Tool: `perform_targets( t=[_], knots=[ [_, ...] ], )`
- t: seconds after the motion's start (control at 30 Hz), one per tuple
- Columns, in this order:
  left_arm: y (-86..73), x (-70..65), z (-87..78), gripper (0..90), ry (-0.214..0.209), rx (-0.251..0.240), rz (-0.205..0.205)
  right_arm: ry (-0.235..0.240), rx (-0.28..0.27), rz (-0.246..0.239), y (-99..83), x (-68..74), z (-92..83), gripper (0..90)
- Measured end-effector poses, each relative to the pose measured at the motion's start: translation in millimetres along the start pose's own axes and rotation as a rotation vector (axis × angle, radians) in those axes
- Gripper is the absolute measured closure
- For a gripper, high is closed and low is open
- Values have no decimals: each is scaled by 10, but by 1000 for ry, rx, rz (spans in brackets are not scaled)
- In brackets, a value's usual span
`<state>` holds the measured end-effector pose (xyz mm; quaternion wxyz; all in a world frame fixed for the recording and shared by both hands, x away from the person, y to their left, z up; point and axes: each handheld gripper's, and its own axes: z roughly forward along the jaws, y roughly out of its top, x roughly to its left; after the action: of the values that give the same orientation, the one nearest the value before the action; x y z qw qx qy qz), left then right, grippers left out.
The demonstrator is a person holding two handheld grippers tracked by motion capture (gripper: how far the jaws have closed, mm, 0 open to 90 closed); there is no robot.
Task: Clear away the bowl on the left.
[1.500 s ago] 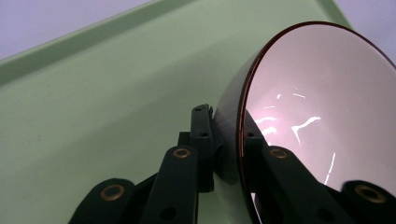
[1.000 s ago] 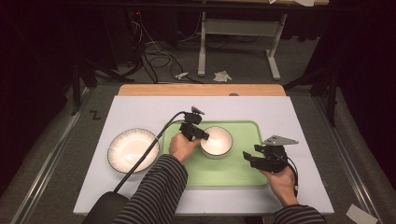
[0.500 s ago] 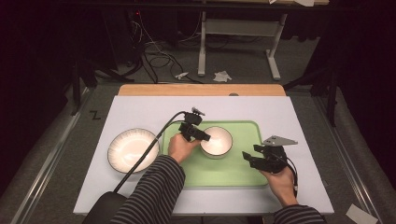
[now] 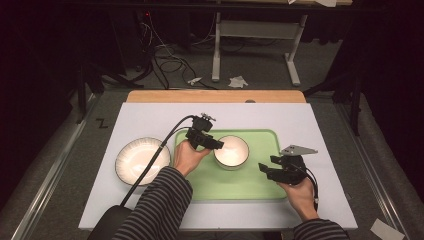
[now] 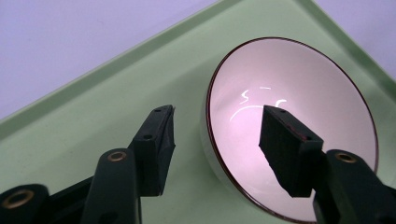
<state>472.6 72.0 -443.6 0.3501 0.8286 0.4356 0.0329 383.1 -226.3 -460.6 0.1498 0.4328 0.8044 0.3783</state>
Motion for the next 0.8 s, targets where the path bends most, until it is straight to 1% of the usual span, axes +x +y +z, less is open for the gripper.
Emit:
perform_targets(
  t=[0.03,0.13,0.2,0.23,0.27,0.33,0.4,0.5,0.63,0.7,0.77,0.8],
  knots=[
    [-11,5,-17,453,-4,-6,-4,0,-3,0,-1,-1,4,439],
    [-35,44,-67,440,-17,-2,-11,0,-2,-1,1,1,7,439],
    [-44,47,-108,427,-6,-4,-3,1,-3,-5,1,5,4,439],
    [-47,47,-134,427,-5,-4,9,1,-3,-5,1,5,4,439],
    [-50,38,-150,422,-5,-8,10,1,-3,-4,1,2,8,439],
    [-53,28,-186,410,-2,-7,23,2,6,7,-1,-1,18,438],
    [-61,24,-214,386,10,1,37,3,6,5,1,-2,22,438],
    [-75,26,-244,371,18,6,45,2,2,3,1,-1,21,438],
    [-114,28,-314,371,19,-19,46,4,1,0,1,0,18,439],
    [-129,37,-337,378,36,-12,48,7,12,2,-1,-6,35,438],
    [-144,52,-357,380,29,-5,45,7,12,4,0,-6,35,438],
    [-148,53,-365,376,33,2,46,7,10,8,2,-5,34,438]
  ],
)
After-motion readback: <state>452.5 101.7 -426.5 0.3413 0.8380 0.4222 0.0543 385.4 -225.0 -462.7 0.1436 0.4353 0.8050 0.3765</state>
